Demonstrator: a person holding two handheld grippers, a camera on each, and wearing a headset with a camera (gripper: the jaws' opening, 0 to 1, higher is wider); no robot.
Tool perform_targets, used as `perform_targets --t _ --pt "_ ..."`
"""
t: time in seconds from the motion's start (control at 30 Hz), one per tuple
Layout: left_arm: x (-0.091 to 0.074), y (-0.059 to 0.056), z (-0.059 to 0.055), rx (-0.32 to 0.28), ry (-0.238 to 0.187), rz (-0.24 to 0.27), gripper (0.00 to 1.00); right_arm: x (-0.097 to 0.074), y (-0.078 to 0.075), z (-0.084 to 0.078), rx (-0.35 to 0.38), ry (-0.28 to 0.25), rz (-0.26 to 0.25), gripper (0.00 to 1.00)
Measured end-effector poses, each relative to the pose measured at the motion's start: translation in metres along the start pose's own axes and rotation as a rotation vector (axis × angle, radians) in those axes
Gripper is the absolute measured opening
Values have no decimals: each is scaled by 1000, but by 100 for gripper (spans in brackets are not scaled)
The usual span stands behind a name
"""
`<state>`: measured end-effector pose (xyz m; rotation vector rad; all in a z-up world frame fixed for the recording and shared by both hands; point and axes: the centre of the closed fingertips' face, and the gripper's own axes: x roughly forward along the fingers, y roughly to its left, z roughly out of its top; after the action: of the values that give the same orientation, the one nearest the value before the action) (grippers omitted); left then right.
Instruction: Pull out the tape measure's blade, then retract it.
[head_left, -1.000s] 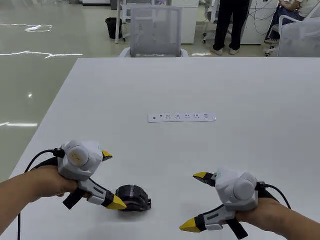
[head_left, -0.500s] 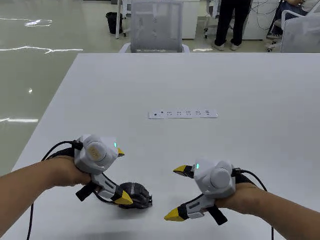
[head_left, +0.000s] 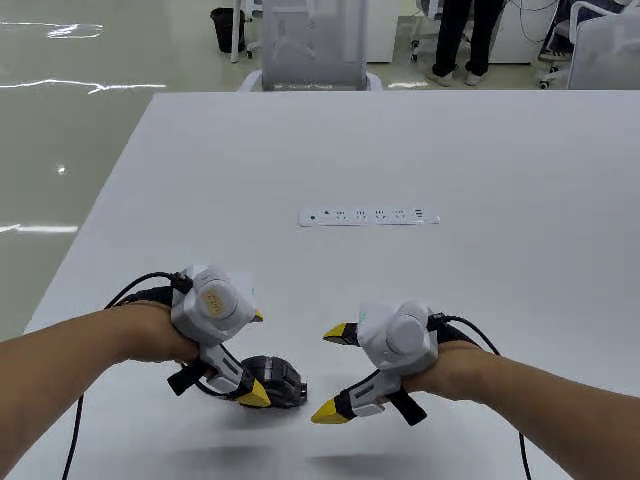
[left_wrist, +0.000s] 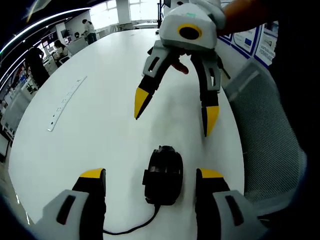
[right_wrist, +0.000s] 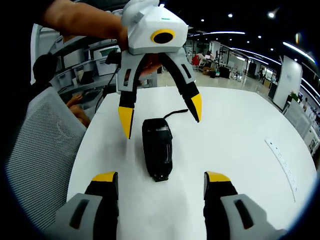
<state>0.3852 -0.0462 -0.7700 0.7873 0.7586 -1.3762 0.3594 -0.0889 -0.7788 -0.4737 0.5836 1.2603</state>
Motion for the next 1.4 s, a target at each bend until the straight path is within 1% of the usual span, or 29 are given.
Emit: perform_targets --t 0.1,0.17,0.27,0.33,0.4,0.47,0.57,0.63,0.73,0.83,0.9,0.97,1.03,1.07,1.2,1.3,1.4 --pt "3 0 -1 -7 6 -3 69 5 -1 -2 1 10 9 67" --pt "4 -1 -2 -14 15 -9 67 9 1 -3 -4 16 21 65" --pt "9 -3 -7 -18 36 -28 62 16 2 -8 -9 35 36 62" --pt "12 -4 -8 -14 45 -31 58 20 3 -12 -14 53 46 61" --pt "14 -7 -8 -15 52 -39 58 23 3 -17 -16 70 56 59" --pt "17 -9 -11 -13 66 -52 57 26 2 -19 -15 75 59 56" --pt "21 -9 -14 4 83 -52 56 29 0 -19 -13 81 61 52" --pt "23 -11 -15 -6 95 -64 52 31 0 -20 -19 91 64 48" --pt "25 -14 -15 -5 108 -76 46 35 0 -20 -23 91 68 47" --pt "27 -16 -16 5 118 -74 45 39 4 -20 -36 102 82 40" --pt "29 -16 -18 13 128 -73 44 40 5 -21 -60 116 87 34" --pt "29 -18 -21 19 141 -82 41 40 5 -22 -70 125 88 29" --pt "30 -20 -23 31 150 -83 37 41 3 -23 -69 130 82 27" --pt "31 -19 -24 38 154 -78 37 41 4 -23 -71 132 82 27" --pt "33 -20 -19 45 146 -72 39 42 4 -28 -92 152 84 21" --pt "35 -21 -15 50 140 -74 38 44 3 -30 -95 163 82 20" --pt "37 -20 -15 71 149 -73 38 43 2 -29 -97 166 75 19"
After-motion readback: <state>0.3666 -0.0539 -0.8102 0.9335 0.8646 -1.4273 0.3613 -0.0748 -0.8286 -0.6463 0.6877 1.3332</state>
